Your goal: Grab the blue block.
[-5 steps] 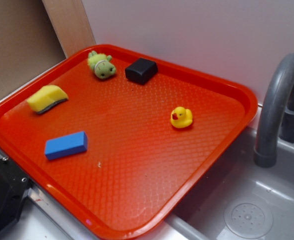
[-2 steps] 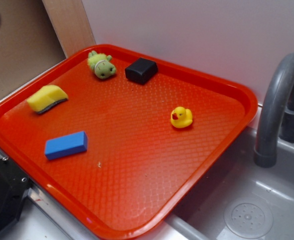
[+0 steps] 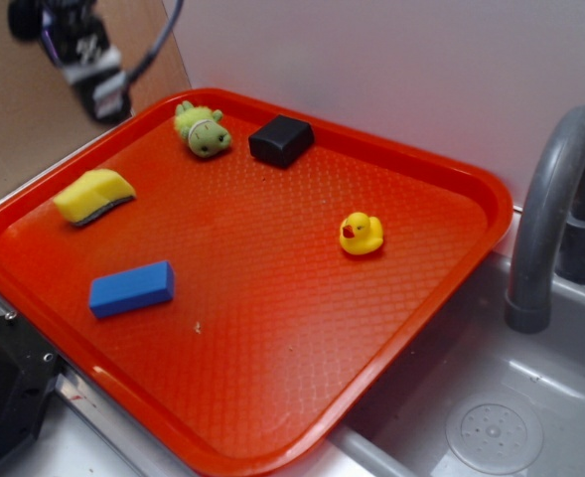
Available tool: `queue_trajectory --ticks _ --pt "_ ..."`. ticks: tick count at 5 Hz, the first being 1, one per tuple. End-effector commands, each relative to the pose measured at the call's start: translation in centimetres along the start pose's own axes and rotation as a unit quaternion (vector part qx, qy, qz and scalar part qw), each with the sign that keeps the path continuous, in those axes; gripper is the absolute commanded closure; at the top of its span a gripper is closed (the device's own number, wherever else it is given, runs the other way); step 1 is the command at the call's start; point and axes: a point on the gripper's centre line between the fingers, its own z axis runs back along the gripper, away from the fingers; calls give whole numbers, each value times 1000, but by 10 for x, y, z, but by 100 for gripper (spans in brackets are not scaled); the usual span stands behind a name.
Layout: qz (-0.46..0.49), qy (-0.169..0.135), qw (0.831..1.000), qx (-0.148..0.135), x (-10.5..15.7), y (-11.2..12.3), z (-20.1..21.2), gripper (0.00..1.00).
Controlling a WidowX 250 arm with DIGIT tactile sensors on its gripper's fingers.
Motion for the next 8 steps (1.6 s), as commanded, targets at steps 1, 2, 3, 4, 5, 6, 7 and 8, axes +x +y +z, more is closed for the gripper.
queue_trajectory --ticks 1,2,3,4,5,6,7,8 --pt "-107 9 994 -12 -27 5 -74 0" --pt "-132 19 991 -17 -27 -3 -86 0" --pt "-148 27 987 -64 -25 -14 -107 0" --pt "-165 29 982 -89 -32 -35 -110 0" --pt "-177 39 979 -90 -37 -35 -125 0" --pt "-184 46 979 -76 -46 -45 -131 0" --pt "-184 53 980 -63 -46 -35 -143 0" --pt "-170 54 983 -34 -42 -35 -149 100"
